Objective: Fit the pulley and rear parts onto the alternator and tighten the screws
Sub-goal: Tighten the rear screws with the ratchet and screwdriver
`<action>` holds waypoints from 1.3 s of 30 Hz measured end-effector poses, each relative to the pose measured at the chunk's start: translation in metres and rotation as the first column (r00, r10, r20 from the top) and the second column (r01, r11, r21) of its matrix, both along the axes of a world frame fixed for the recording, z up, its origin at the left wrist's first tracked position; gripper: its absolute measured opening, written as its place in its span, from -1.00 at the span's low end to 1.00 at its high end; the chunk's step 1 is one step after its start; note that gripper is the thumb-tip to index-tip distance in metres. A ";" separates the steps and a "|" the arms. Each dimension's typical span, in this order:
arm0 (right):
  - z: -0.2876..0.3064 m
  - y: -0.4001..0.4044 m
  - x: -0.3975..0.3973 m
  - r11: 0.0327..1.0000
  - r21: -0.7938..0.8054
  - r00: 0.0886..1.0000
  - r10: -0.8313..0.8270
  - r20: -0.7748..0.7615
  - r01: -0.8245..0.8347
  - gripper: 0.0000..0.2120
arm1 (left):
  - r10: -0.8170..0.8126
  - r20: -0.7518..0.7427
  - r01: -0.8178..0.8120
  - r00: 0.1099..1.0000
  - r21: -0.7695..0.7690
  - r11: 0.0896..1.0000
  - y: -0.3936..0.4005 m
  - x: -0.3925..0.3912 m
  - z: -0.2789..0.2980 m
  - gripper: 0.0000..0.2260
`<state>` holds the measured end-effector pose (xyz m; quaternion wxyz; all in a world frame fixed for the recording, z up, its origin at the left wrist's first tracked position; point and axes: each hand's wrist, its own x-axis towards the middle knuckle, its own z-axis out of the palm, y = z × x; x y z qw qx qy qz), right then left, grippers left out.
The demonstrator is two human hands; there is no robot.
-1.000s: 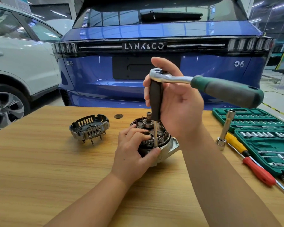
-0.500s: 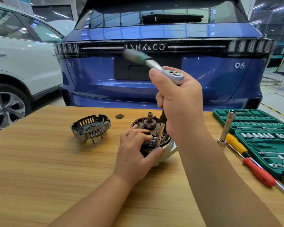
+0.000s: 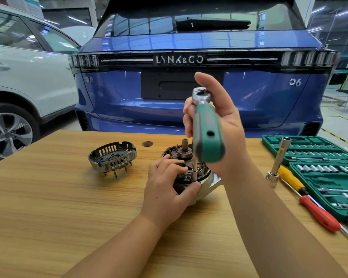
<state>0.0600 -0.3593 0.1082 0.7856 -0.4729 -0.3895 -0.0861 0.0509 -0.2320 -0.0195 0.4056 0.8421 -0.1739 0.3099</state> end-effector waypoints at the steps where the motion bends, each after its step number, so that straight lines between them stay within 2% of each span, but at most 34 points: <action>1: 0.000 0.000 -0.001 0.995 0.021 0.995 0.098 -0.023 -0.098 -0.57 | -0.007 -0.021 0.007 1.000 -0.011 1.000 0.000 -0.001 0.000 -0.60; 2: 0.002 -0.001 -0.001 0.986 0.028 0.986 0.166 -0.034 -0.165 -0.58 | -0.010 -0.050 0.009 0.999 -0.021 1.000 0.000 -0.002 0.001 -0.60; 4: 0.004 -0.002 -0.002 0.989 0.005 0.987 0.146 -0.062 -0.146 -0.56 | -0.007 -0.087 0.005 0.996 -0.023 1.000 -0.001 -0.004 0.002 -0.57; 7: 0.006 0.001 -0.006 0.996 -0.016 0.987 -0.085 -0.139 0.084 -0.63 | -0.002 -0.013 0.002 1.000 0.002 1.000 -0.001 -0.003 0.001 -0.57; 10: 0.008 0.002 -0.008 0.910 -0.036 0.895 -0.412 -0.170 0.412 -0.79 | 0.012 -0.012 -0.012 1.000 0.027 1.000 -0.001 -0.004 0.002 -0.56; 11: 0.009 0.001 -0.007 0.887 -0.045 0.869 -0.459 -0.186 0.459 -0.82 | 0.013 -0.009 -0.013 1.000 0.027 1.000 -0.001 -0.004 0.001 -0.56; 12: 0.010 0.000 -0.006 0.884 -0.059 0.861 -0.465 -0.208 0.463 -0.83 | 0.012 -0.007 -0.012 1.000 0.028 1.000 -0.001 -0.004 0.001 -0.57; 14: 0.011 -0.002 -0.006 0.943 -0.053 0.918 -0.333 -0.213 0.330 -0.95 | 0.017 -0.007 -0.017 1.000 0.033 0.999 -0.001 -0.003 0.000 -0.57; 16: 0.009 -0.003 -0.007 0.977 -0.057 0.970 -0.209 -0.128 0.203 -0.74 | 0.019 -0.004 -0.019 1.000 0.034 0.999 -0.001 -0.001 0.001 -0.57; 17: 0.007 0.000 -0.007 0.980 -0.077 0.981 -0.189 -0.032 0.186 -0.65 | 0.016 -0.003 -0.016 1.000 0.033 0.999 0.000 -0.001 0.000 -0.58; 19: 0.004 0.007 -0.008 0.965 -0.094 0.964 -0.231 0.131 0.244 -0.60 | 0.004 -0.017 -0.003 1.000 0.025 1.000 0.001 -0.001 0.000 -0.57; 20: 0.003 0.010 -0.007 0.961 -0.087 0.956 -0.247 0.157 0.262 -0.60 | -0.003 -0.032 0.003 0.999 0.015 1.000 0.001 -0.001 0.000 -0.57; 22: 0.000 0.012 -0.006 0.970 -0.059 0.964 -0.225 0.142 0.235 -0.57 | -0.003 -0.051 0.004 0.999 0.006 1.000 0.002 -0.002 0.000 -0.53; 26: -0.001 0.003 -0.004 1.000 -0.013 0.999 0.028 0.028 -0.028 -0.61 | -0.006 -0.081 0.007 0.997 0.003 1.000 0.000 -0.004 0.004 -0.46; 28: 0.001 0.001 -0.005 1.000 -0.024 1.000 -0.010 -0.003 0.010 -0.63 | -0.009 -0.070 0.009 0.997 0.001 1.000 0.000 -0.004 0.004 -0.49; 31: 0.004 0.006 -0.012 0.978 -0.039 0.976 -0.208 -0.064 0.206 -0.64 | 0.007 -0.048 -0.006 0.999 0.021 1.000 0.000 -0.002 0.002 -0.53; 34: 0.008 0.004 -0.013 0.900 -0.010 0.888 -0.432 -0.156 0.436 -0.84 | 0.003 -0.032 -0.003 0.999 0.015 1.000 0.000 -0.002 0.000 -0.55; 35: 0.010 0.002 -0.012 0.899 -0.011 0.882 -0.431 -0.191 0.437 -0.85 | 0.006 -0.029 -0.005 1.000 0.016 1.000 0.000 -0.001 0.000 -0.55; 37: 0.010 -0.003 -0.011 0.946 -0.007 0.923 -0.316 -0.219 0.323 -0.79 | 0.008 -0.023 -0.008 1.000 0.021 1.000 0.000 0.000 -0.001 -0.55; 39: 0.007 -0.004 -0.010 0.982 0.000 0.971 -0.188 -0.144 0.190 -0.71 | 0.010 -0.005 -0.010 1.000 0.018 1.000 0.000 0.000 -0.001 -0.56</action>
